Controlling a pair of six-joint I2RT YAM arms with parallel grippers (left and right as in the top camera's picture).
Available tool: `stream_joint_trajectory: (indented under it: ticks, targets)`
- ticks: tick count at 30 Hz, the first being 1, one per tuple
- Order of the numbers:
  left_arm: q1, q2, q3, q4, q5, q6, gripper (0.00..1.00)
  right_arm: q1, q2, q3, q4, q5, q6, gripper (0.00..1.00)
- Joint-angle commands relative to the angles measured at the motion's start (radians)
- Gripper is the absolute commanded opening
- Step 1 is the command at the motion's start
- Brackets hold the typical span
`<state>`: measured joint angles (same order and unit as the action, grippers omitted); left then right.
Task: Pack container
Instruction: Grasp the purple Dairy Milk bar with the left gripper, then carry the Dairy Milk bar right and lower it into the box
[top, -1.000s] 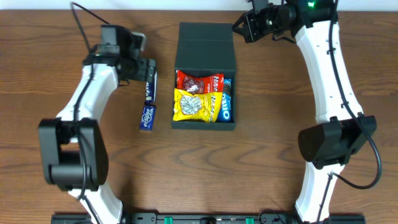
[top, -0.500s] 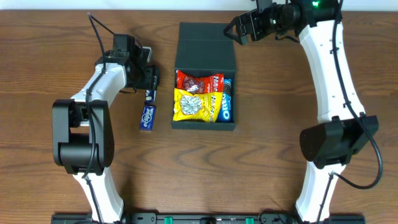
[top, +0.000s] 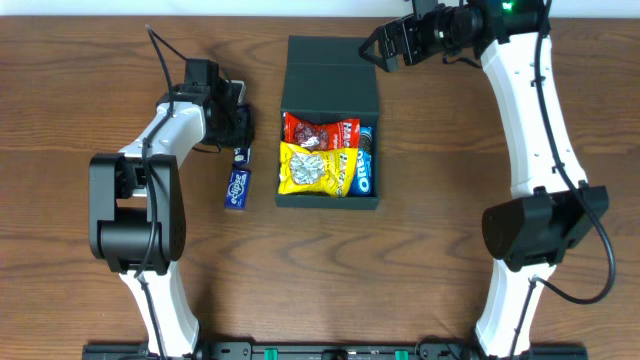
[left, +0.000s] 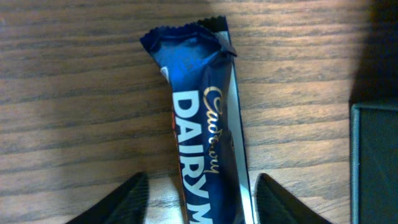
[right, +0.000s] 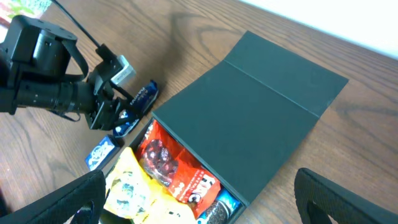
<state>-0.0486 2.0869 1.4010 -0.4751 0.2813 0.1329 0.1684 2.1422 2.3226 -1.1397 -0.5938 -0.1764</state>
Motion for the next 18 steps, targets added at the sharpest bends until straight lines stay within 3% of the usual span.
stream_joint_trajectory:
  ticks: [1,5,18]
  targets:
    - [0.002,0.019,0.008,-0.009,0.000,-0.002,0.45,-0.012,-0.007,0.009,0.000,-0.016,-0.004,0.96]
    - [0.002,0.019,0.008,-0.011,0.000,-0.002,0.30,-0.012,-0.006,0.009,0.000,-0.016,-0.004,0.96]
    - [0.002,-0.017,0.093,-0.086,0.000,-0.011,0.11,-0.107,-0.011,0.009,-0.002,-0.016,0.035,0.99]
